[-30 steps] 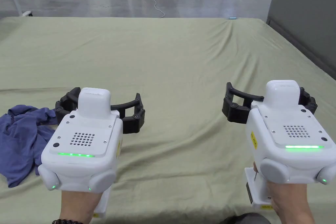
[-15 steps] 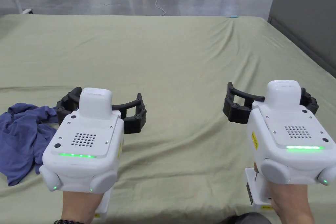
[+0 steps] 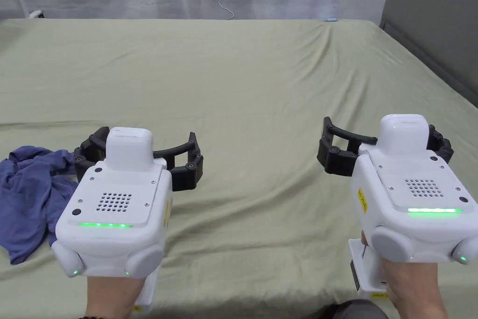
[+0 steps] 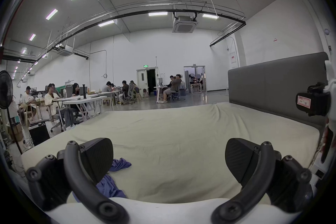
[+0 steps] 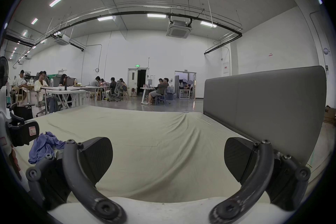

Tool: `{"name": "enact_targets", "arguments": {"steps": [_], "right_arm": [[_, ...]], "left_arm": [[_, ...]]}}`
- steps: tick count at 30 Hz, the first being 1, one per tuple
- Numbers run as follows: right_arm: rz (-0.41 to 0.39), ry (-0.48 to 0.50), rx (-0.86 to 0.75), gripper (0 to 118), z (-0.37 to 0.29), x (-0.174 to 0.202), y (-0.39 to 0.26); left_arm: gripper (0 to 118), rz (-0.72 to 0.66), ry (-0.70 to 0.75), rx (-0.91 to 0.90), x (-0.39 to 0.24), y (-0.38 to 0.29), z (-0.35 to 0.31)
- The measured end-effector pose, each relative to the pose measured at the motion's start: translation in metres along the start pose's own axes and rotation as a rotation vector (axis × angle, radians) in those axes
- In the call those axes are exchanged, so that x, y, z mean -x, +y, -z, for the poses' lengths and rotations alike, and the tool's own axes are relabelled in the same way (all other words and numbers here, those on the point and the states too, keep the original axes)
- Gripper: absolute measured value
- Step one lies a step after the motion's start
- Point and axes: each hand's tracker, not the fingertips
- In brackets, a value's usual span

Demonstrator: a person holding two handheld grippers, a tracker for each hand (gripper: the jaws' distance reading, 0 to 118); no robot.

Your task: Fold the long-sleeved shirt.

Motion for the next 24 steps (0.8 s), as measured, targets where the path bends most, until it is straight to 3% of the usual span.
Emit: {"name": "enact_targets", "arguments": {"steps": [12,16,17,18,19,20,21,22,24], "right_arm": [[-0.036,-0.035,-0.024,118,-0.002,0.002,-0.001],[-0.014,-0.032,-0.014,118,-0.003,0.001,0.002],[0.004,-0.028,-0.001,116,-0.004,0.001,0.003],[0.034,-0.015,0.005,100,-0.006,0.0,0.003],[0.073,-0.005,-0.001,33,-0.007,-0.002,0.003],[0.066,-0.015,-0.012,0,-0.007,-0.001,0.003],[0.035,-0.099,-0.01,0,-0.003,0.002,0.002],[0.0,-0.1,0.007,0,-0.004,0.003,0.001],[0.022,0.002,0.037,0,-0.004,-0.003,0.003]], "left_arm": [[118,0.025,0.023,-0.037,-0.004,0.0,-0.004],[118,0.02,0.039,-0.016,-0.006,-0.002,-0.002],[118,-0.006,0.04,0.01,-0.005,-0.001,-0.003],[115,-0.032,0.033,0.049,-0.004,0.001,-0.004],[77,-0.069,0.0,0.063,-0.002,0.004,-0.007],[9,-0.083,-0.032,0.014,0.001,0.004,-0.01],[0,-0.04,0.037,0.009,-0.002,0.002,-0.009],[0,0.079,0.121,-0.032,-0.008,0.001,-0.012],[0,0.005,0.013,0.01,-0.006,0.002,-0.014]]}}
